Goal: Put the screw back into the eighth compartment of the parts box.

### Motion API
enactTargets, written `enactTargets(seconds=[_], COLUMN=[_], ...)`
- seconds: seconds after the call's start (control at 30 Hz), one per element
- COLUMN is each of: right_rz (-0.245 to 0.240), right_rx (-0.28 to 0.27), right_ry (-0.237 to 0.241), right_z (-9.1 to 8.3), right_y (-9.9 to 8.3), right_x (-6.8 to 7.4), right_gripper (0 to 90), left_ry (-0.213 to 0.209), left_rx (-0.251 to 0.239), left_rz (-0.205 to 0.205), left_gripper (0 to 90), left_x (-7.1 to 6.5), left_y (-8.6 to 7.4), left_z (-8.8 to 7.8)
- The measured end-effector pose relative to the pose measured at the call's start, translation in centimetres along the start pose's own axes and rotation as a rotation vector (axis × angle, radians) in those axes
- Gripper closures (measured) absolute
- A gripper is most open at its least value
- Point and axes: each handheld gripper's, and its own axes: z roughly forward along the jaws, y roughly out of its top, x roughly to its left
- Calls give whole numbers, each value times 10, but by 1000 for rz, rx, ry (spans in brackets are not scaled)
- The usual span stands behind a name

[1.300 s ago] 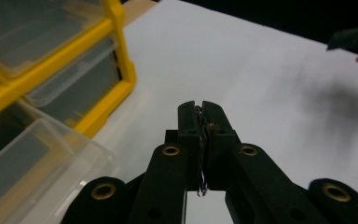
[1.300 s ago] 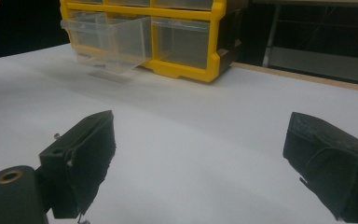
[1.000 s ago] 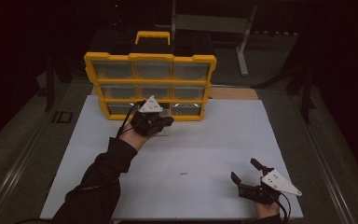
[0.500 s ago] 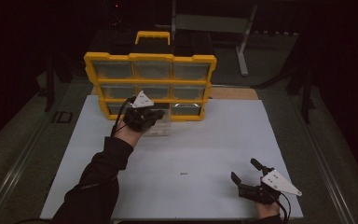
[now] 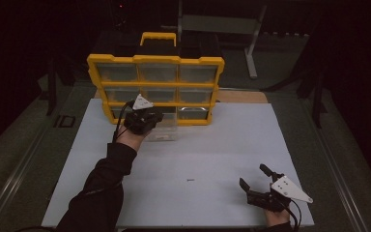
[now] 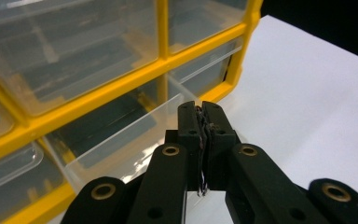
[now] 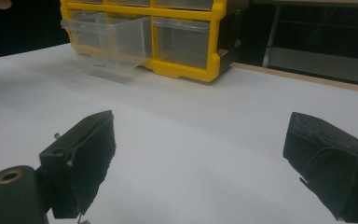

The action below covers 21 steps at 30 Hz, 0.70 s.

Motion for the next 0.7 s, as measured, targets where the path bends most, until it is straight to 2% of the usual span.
enactTargets(seconds=[0.23,0.4,0.7], right_rz=[1,1,1], right_rx=[1,4,4], right_ry=[0,0,2], right_z=[0,0,1], right_y=[0,0,-1], right_x=[0,0,0], right_gripper=[92,91,91], left_ry=[14,15,6], left_rx=[35,82,141], left_rz=[-32,-21,-33], left_gripper=[867,867,867], left_x=[7,12,16], left_y=[-5,-5,-6], left_z=[7,13,24])
